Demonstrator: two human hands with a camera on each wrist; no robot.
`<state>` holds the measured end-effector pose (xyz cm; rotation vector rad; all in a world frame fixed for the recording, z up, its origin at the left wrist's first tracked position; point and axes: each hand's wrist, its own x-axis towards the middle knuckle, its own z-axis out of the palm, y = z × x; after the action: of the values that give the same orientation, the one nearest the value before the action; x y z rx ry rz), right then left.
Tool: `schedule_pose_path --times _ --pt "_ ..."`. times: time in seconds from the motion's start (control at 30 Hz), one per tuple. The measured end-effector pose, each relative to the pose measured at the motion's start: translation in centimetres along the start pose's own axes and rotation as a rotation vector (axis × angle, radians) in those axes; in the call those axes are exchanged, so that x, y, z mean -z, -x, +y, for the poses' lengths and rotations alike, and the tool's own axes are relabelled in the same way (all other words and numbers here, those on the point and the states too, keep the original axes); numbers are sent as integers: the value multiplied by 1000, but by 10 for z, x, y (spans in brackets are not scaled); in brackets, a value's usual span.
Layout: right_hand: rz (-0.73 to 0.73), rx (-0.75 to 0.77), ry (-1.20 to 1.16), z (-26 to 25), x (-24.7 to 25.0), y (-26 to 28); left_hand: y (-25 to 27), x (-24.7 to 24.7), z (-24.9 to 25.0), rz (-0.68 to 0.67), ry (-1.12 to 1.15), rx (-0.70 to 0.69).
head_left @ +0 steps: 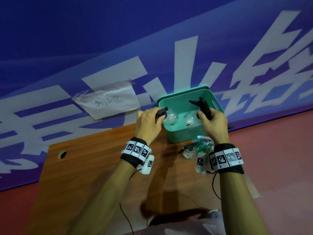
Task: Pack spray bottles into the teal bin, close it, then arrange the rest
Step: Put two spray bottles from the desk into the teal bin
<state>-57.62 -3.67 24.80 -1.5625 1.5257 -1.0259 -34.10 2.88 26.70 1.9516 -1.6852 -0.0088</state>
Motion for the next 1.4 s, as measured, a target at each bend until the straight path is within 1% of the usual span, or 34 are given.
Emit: schedule_pose_path --times 0.13,0.2,0.37,0.43,0.5,0.57,0.67,0.77,0.87,0.97,1.03,1.2,1.4 --pt "-77 7 44 17 49 -52 -26 -52 29 -90 -72 50" --pt "-139 42 77 25 71 -77 -39 -71 38 -132 -115 82" --pt "-255 137 210 33 104 -135 -71 -90 54 -212 -190 110" --pt "-371 177 278 35 108 -159 -82 -94 56 -251 -210 124" --pt "-533 235 369 36 108 -186 -91 -99 58 -284 -242 113" --pt "-646 280 492 40 99 -214 -100 -109 57 -320 -289 94" --pt "-762 315 615 48 74 -246 -115 -129 52 -423 -309 122" --pt "-861 354 738 55 43 -264 -134 -153 44 -518 -328 123" --pt "-932 389 876 66 9 -273 -151 -178 35 -595 -392 71" --pt "-950 373 1002 81 -22 -278 -162 -200 25 -653 -450 32" --pt "-945 329 1052 89 -40 -278 -167 -212 19 -690 -468 48" --pt "-915 184 1050 110 -77 -277 -170 -239 5 -790 -492 114" --pt "-892 168 1070 131 -100 -273 -167 -252 -13 -844 -511 150"
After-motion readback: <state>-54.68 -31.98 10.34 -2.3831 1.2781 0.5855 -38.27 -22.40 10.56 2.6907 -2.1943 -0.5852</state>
